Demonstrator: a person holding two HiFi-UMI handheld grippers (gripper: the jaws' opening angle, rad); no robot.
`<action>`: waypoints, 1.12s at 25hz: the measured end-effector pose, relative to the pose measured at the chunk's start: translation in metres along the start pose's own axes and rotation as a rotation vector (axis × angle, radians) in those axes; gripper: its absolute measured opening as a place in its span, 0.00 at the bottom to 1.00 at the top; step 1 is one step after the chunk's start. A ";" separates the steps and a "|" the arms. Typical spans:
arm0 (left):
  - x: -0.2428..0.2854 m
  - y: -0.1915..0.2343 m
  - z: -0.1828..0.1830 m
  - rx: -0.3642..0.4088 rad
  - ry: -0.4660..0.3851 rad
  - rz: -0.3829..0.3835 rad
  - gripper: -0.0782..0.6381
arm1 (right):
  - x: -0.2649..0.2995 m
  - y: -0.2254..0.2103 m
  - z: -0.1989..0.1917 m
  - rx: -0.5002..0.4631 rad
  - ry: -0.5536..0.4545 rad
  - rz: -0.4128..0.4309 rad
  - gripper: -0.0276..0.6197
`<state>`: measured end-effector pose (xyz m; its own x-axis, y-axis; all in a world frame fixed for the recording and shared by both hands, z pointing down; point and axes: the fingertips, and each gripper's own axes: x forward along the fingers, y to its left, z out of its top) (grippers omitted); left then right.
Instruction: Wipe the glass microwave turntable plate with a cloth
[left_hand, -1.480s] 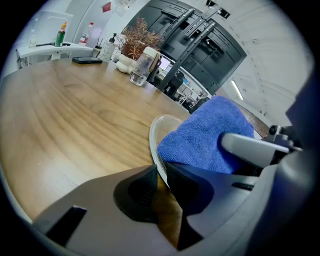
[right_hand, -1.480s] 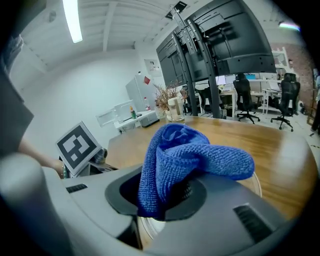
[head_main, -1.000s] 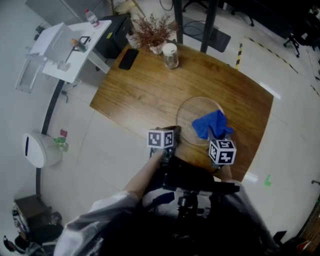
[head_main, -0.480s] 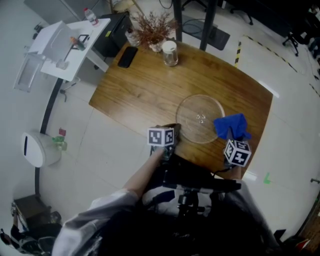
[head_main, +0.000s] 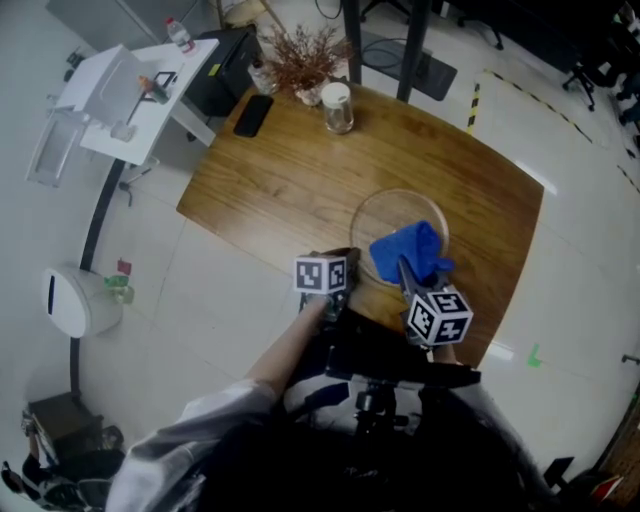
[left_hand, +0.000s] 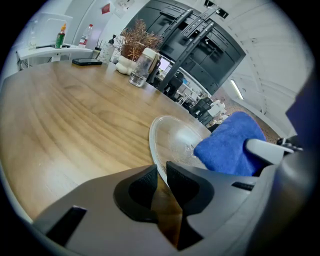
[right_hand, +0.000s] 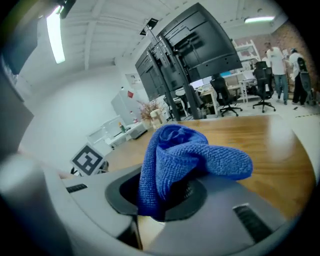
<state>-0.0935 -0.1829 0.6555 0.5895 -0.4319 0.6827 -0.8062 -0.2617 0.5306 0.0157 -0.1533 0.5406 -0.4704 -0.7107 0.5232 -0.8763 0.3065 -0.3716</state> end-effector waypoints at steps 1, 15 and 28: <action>0.000 0.000 0.000 -0.001 0.000 -0.001 0.20 | 0.005 0.013 -0.007 -0.011 0.025 0.031 0.15; -0.001 0.001 0.001 0.015 -0.010 0.009 0.20 | -0.017 -0.051 -0.057 -0.023 0.125 -0.161 0.15; 0.001 0.002 -0.002 0.020 -0.015 0.023 0.20 | -0.052 -0.105 -0.051 0.108 0.022 -0.299 0.15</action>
<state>-0.0947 -0.1828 0.6584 0.5704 -0.4505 0.6868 -0.8203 -0.2691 0.5047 0.1270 -0.1160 0.5912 -0.1966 -0.7445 0.6380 -0.9606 0.0158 -0.2776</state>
